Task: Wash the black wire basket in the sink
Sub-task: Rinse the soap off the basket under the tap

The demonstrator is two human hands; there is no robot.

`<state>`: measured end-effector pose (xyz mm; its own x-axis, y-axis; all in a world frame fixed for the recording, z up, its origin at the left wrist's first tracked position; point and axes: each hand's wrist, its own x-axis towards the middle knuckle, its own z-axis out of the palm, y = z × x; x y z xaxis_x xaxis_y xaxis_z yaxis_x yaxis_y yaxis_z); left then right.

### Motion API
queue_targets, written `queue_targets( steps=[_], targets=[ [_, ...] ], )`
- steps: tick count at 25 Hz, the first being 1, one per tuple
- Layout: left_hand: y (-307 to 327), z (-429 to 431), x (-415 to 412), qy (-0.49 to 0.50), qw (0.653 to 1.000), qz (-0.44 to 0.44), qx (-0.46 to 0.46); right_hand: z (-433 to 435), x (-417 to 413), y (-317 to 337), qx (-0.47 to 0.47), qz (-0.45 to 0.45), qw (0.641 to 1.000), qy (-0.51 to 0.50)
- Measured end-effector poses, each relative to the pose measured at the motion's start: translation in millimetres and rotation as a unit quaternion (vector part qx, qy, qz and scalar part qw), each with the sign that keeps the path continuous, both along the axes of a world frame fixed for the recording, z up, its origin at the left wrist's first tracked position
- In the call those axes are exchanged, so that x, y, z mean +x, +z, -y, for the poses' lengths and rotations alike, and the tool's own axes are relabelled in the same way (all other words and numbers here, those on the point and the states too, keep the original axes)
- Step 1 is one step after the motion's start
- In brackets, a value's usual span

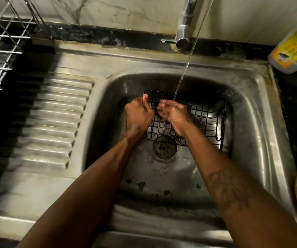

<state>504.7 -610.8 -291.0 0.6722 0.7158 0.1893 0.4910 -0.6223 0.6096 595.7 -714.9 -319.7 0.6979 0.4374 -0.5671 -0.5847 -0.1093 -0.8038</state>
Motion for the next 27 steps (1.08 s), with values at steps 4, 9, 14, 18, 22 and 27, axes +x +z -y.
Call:
queue_targets(
  steps=[4, 9, 14, 18, 22, 27],
  targets=[
    [2.6, 0.0, -1.1, -0.001, 1.0, -0.008, -0.001, 24.1, -13.5, 0.6, -0.104, -0.015, 0.962, 0.251],
    [9.0, -4.1, -10.6, 0.016, 1.0, 0.008, -0.021, 18.6, 12.0, -1.0, -0.011, 0.008, 1.0, -0.02],
    [9.7, -14.6, -15.1, 0.039, 0.999, -0.02, -0.018, 29.7, -2.2, 0.6, -0.142, 0.022, 0.958, 0.249],
    [9.9, -17.0, -16.2, 0.039, 0.999, -0.026, -0.017, 30.8, 20.3, -3.2, -0.042, 0.023, 0.998, -0.033],
    [10.8, -18.3, -17.9, 0.043, 0.999, -0.032, -0.011, 31.6, -10.5, -0.5, -0.161, 0.007, 0.934, 0.318],
    [7.3, -27.1, -25.2, 0.047, 0.998, -0.029, 0.001, 28.4, 19.7, -10.0, -0.018, 0.022, 0.998, -0.061]
  ],
)
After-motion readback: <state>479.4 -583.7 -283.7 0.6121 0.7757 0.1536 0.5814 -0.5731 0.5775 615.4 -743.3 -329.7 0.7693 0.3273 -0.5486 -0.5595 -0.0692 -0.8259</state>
